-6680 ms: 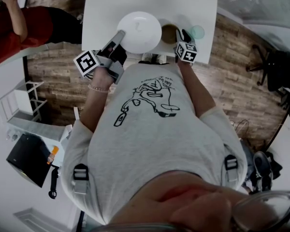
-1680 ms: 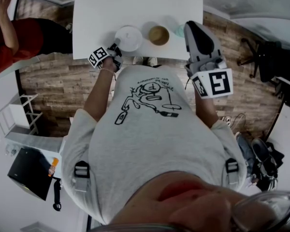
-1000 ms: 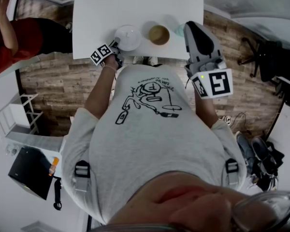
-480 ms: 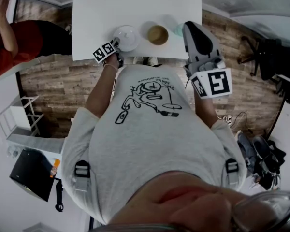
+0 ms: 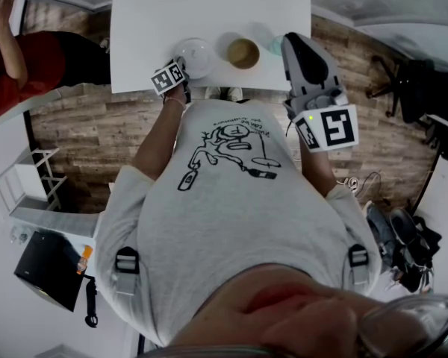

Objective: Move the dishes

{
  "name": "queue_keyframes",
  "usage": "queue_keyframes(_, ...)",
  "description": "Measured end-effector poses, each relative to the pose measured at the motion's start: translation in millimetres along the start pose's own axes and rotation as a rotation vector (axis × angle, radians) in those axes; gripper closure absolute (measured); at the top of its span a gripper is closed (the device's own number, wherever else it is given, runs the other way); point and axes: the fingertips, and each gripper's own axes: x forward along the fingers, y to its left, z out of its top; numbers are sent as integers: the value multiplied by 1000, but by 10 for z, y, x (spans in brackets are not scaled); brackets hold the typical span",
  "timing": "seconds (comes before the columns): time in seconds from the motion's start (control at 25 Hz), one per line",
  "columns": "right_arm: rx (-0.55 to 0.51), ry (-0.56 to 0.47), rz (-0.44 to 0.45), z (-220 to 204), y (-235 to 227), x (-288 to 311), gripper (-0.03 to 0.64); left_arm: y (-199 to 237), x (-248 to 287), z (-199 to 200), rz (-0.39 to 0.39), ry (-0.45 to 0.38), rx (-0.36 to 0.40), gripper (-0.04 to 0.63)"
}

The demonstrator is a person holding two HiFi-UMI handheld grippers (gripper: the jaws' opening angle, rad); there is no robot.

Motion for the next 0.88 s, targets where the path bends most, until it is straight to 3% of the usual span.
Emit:
queue_keyframes(0.4, -4, 0, -4, 19, -16, -32, 568, -14, 24, -21, 109, 14, 274, 471)
queue_keyframes(0.88, -1, 1, -5, 8, -23, -33, 568, -74, -19, 55, 132, -25, 390, 447)
